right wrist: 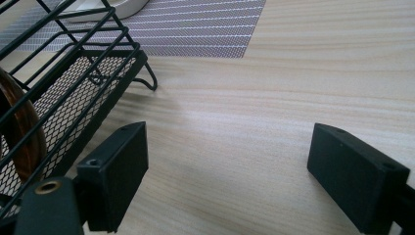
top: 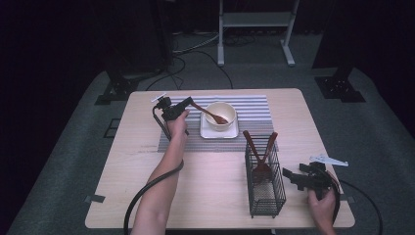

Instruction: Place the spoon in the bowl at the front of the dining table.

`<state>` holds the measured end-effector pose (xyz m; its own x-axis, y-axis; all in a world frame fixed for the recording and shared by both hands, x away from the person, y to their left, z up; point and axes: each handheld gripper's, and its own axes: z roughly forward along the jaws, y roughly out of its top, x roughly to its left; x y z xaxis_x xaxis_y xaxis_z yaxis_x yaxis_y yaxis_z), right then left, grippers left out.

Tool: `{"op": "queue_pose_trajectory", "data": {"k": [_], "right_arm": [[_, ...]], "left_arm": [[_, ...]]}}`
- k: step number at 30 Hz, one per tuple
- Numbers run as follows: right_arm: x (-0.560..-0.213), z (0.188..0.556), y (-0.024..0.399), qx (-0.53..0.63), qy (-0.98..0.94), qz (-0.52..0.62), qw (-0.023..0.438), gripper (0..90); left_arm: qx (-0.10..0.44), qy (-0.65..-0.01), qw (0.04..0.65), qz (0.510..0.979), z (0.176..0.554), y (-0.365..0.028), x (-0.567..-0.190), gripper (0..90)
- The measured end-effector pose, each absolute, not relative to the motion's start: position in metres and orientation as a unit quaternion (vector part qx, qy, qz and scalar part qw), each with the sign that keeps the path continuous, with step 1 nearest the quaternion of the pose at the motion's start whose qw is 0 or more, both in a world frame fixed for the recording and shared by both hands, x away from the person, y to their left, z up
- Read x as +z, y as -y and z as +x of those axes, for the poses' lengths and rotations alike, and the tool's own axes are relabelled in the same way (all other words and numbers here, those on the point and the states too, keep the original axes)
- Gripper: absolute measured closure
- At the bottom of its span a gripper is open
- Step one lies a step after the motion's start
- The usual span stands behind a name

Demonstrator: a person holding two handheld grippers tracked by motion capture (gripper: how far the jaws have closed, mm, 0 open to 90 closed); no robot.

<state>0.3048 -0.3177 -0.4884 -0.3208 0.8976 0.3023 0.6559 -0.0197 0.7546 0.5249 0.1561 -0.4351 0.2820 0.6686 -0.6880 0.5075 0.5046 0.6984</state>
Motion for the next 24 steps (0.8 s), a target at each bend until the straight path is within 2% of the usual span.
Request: {"op": "queue_pose_trajectory", "data": {"k": [14, 24], "right_arm": [[-0.4884, 0.3048, 0.3177, 0.435, -0.686, 0.566, 0.139, 14.0], [-0.4884, 0.3049, 0.3175, 0.434, -0.687, 0.566, 0.141, 14.0]], "left_arm": [[0.065, -0.587, 0.628, 0.506, 0.5243, -0.1605, -0.4359, 69.8], [0.072, -0.580, 0.624, 0.519, 0.5214, -0.1664, -0.4314, 57.3]]}}
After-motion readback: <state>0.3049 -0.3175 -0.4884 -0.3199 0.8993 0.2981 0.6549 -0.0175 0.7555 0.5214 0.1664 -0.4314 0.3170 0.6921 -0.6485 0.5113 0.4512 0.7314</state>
